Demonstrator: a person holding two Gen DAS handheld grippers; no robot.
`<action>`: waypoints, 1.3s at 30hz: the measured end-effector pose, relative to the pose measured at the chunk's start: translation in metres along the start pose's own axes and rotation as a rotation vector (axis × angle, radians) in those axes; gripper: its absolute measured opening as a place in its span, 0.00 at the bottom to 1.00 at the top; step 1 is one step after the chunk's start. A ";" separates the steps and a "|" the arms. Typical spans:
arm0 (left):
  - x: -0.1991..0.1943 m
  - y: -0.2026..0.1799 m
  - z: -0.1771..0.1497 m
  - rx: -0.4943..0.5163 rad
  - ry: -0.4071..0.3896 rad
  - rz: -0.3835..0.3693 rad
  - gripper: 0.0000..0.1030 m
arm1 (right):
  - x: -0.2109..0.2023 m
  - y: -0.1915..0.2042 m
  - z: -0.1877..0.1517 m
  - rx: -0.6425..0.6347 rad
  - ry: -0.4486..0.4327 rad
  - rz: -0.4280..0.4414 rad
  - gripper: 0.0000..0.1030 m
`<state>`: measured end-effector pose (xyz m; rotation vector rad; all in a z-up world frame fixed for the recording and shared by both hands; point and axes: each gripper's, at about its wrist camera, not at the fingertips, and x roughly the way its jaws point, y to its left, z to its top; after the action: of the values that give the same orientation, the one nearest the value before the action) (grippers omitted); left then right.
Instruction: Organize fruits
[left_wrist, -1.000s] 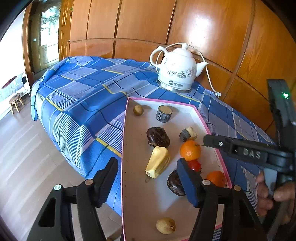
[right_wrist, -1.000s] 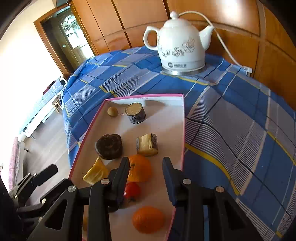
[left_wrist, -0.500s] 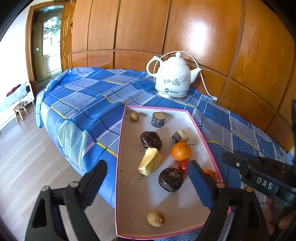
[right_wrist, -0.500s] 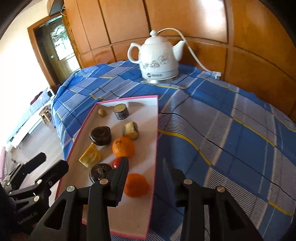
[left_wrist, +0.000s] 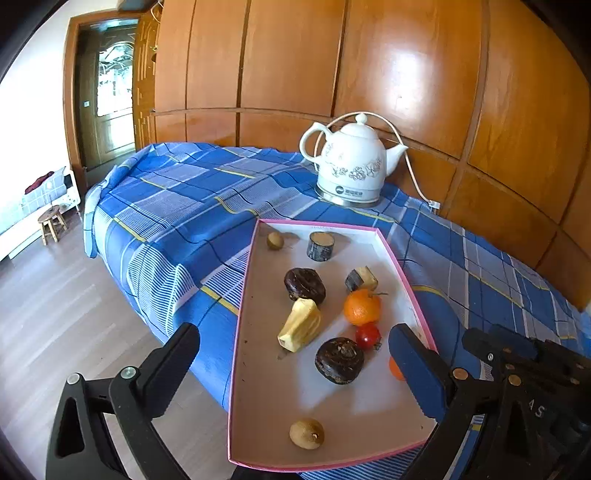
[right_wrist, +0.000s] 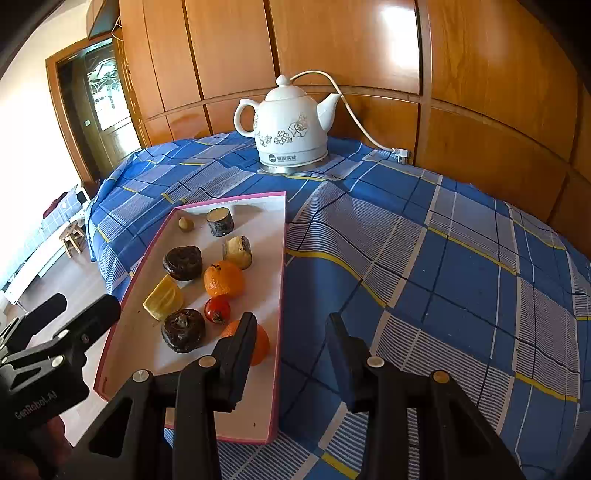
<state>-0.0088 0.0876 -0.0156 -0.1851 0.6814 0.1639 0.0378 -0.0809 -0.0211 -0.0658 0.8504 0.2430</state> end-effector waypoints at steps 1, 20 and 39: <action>0.000 0.000 0.000 0.000 -0.003 0.006 1.00 | 0.000 0.001 0.000 -0.003 -0.002 -0.002 0.38; -0.002 0.006 0.003 -0.015 -0.038 0.105 1.00 | 0.000 0.008 -0.002 -0.034 -0.005 0.005 0.38; -0.002 0.011 0.004 -0.033 -0.037 0.114 1.00 | -0.001 0.014 -0.002 -0.053 -0.008 0.009 0.38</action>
<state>-0.0101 0.0993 -0.0131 -0.1748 0.6526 0.2871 0.0323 -0.0677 -0.0215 -0.1102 0.8361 0.2738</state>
